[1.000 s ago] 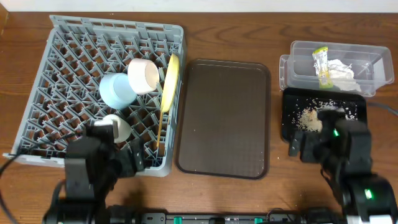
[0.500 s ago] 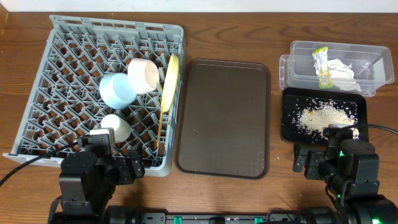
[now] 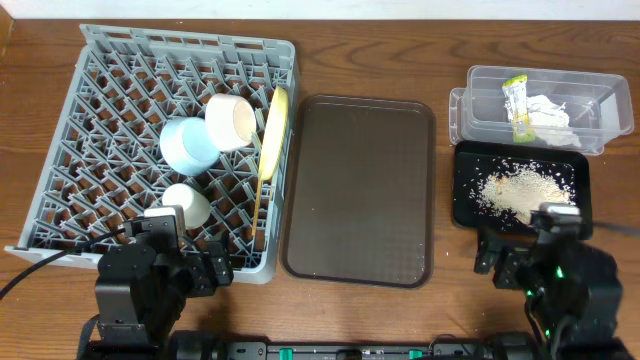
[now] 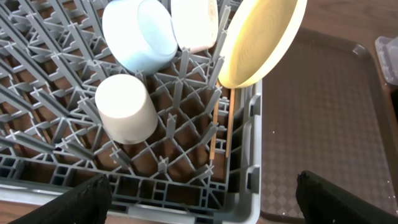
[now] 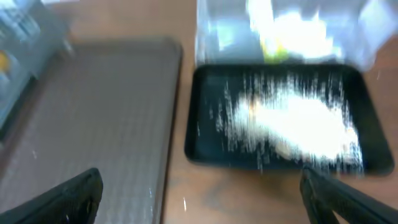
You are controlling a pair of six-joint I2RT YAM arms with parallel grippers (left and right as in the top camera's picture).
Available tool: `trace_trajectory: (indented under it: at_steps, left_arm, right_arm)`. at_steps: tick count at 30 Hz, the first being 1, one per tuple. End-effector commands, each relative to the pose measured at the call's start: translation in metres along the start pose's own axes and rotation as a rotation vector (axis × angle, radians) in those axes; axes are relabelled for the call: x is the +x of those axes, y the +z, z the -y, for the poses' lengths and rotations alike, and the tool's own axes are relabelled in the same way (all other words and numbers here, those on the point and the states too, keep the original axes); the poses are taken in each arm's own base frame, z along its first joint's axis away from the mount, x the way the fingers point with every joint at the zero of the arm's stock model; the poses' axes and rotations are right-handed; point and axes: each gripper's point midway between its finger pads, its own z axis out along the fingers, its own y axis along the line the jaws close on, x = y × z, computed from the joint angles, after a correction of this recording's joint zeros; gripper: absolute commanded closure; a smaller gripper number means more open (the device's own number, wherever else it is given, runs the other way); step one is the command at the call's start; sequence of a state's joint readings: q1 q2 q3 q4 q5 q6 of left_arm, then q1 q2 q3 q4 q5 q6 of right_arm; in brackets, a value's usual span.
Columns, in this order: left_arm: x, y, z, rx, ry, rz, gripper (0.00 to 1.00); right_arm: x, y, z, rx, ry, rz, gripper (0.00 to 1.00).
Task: Sort waste into correct bins and load items into the dishwasher
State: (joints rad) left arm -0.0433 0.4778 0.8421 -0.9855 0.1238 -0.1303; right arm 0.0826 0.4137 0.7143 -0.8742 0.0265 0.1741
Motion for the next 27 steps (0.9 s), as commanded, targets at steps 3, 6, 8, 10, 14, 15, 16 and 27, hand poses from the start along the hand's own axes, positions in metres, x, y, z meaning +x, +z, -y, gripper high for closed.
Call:
trace_trajectory:
  at_steps: [3,6,8,10,14,15,16,27]
  left_arm:
    - [0.001,0.002,-0.001,-0.007,0.015,-0.006,0.00]
    - [0.001,0.002,-0.001,-0.007,0.015,-0.006,0.00]
    - [0.001,0.002,-0.001,-0.007,0.015,-0.006,0.00]
    - [0.001,0.002,-0.001,-0.007,0.015,-0.006,0.00]
    - [0.001,0.002,-0.001,-0.007,0.015,-0.006,0.00]
    - [0.001,0.002,-0.001,-0.007,0.015,-0.006,0.00]
    - [0.001,0.002,-0.001,-0.007,0.015,-0.006,0.01]
    - [0.001,0.002,-0.001,-0.007,0.015,-0.006,0.01]
  right_arm:
    - [-0.003,0.008,-0.006,-0.063,-0.018,0.220,0.01]
    - [-0.010,0.014,-0.012,-0.108,-0.021,0.374,0.01]
    - [-0.014,0.018,-0.014,-0.124,-0.018,0.454,0.01]
    - [-0.017,0.023,-0.015,-0.137,-0.014,0.527,0.01]
    - [-0.012,0.036,-0.015,-0.151,-0.011,0.601,0.01]
    - [-0.010,0.040,-0.015,-0.154,-0.012,0.606,0.01]
    - [-0.008,0.043,-0.015,-0.154,-0.012,0.607,0.01]
    - [0.028,0.070,-0.011,-0.140,-0.019,0.483,0.01]
